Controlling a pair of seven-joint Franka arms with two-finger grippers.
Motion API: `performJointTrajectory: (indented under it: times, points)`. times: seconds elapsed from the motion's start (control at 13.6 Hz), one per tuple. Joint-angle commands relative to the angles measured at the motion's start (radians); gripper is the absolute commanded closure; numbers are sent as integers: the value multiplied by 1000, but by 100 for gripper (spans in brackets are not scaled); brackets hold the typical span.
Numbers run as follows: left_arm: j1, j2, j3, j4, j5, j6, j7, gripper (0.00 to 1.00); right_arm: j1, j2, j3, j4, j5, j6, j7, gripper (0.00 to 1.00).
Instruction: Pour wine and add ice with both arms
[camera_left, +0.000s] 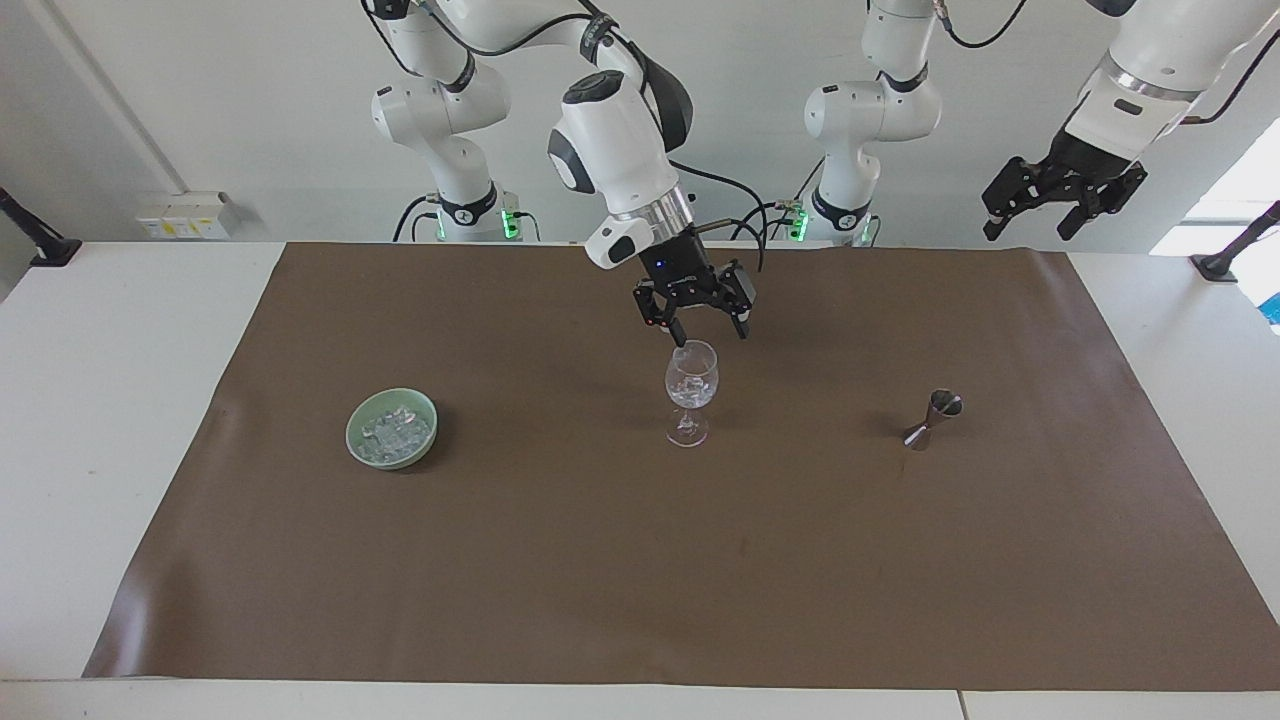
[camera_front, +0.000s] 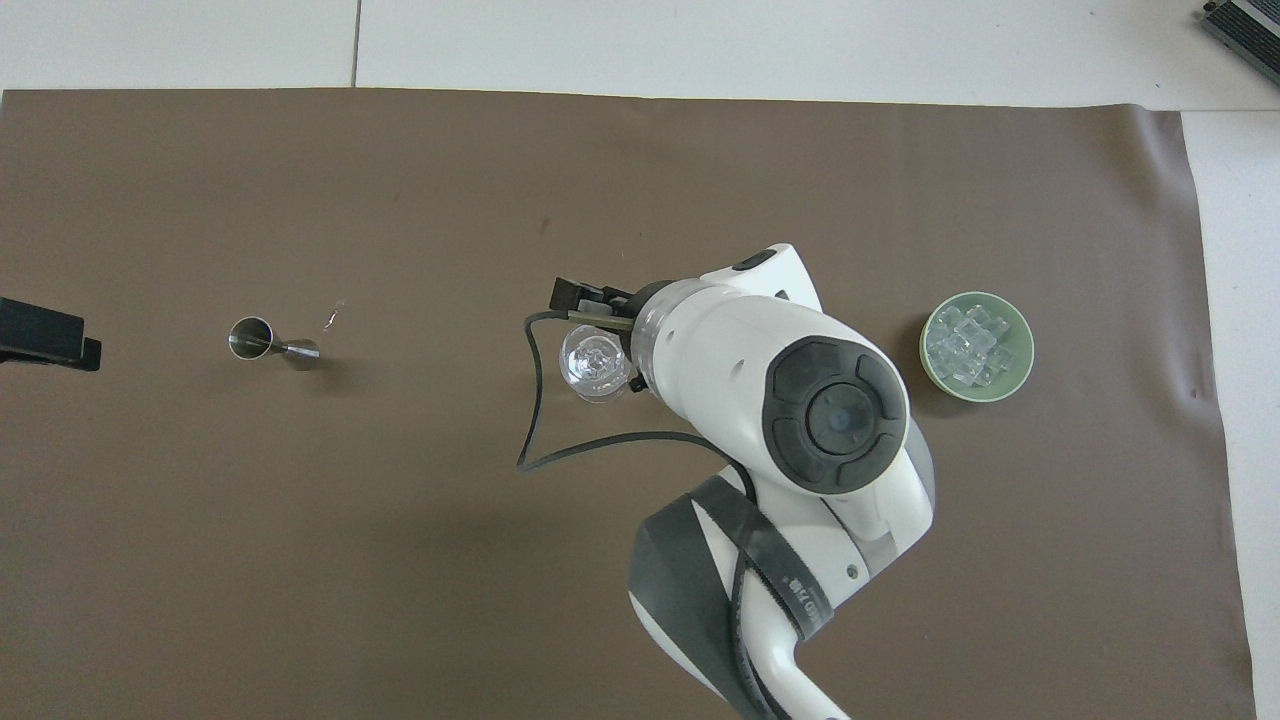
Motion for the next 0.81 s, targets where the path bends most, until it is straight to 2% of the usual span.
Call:
performJointTrajectory:
  times: [0.0, 0.22, 0.51, 0.74]
  points:
    - [5, -18, 0, -23, 1, 23, 15, 0, -98, -90, 9, 4, -26, -132, -117, 0]
    - [-2, -21, 0, -29, 4, 30, 17, 0, -169, -155, 6, 7, -25, -265, -208, 0]
    - [1, -23, 0, -35, 4, 28, 37, 0, -275, -158, 2, 44, -8, -391, -312, 0]
    - [5, -10, 2, -3, 6, 14, 43, 0, -278, -161, -102, 36, 12, -428, -410, 0]
